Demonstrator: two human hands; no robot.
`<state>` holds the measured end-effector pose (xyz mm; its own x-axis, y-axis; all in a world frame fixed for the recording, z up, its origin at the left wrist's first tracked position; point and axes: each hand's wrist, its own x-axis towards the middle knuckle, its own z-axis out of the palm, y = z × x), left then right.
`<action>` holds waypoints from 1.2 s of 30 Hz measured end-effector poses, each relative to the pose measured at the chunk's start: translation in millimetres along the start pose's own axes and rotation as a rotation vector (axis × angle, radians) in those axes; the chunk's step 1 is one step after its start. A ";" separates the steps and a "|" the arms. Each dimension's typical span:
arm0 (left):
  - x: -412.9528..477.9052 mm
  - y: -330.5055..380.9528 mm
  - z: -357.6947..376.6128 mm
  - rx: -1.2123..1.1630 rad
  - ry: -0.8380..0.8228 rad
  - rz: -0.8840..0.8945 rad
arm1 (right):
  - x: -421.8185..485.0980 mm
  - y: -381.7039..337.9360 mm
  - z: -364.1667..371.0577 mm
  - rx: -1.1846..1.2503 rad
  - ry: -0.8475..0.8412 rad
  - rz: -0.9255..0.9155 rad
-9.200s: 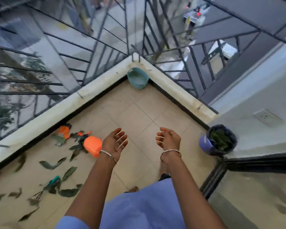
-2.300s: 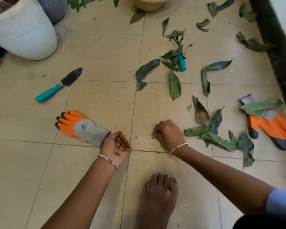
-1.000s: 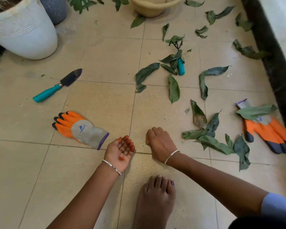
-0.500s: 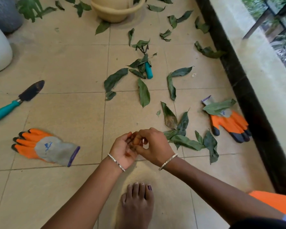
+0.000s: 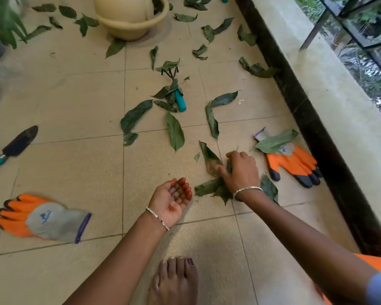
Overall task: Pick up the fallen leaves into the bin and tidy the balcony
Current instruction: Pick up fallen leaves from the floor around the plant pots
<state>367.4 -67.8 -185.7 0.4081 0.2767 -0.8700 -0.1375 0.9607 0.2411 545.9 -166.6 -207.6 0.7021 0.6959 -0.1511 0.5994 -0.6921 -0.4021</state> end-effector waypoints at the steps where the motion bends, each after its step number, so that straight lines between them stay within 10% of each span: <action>1: -0.9 -4.7 -3.0 0.018 -0.001 0.015 | 4.6 3.4 5.2 -0.036 -0.046 -0.004; 8: 4.2 -3.4 -12.7 0.046 0.017 0.075 | -3.9 -11.3 9.9 0.186 0.107 -0.032; 16: 2.4 6.1 -11.6 0.069 -0.030 0.147 | -74.1 -65.4 22.5 -0.081 0.000 -0.592; 24: -4.7 22.8 -33.1 0.010 0.049 0.157 | 2.7 -24.5 15.1 0.089 -0.013 -0.304; 36: -16.3 23.7 -49.4 -0.022 -0.019 0.119 | 30.5 -29.9 67.4 -0.241 0.010 -0.532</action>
<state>313.0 -50.6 -187.0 0.4049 0.3897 -0.8272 -0.2062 0.9202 0.3327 523.5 -111.8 -261.0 0.2837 0.9586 0.0239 0.9403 -0.2732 -0.2030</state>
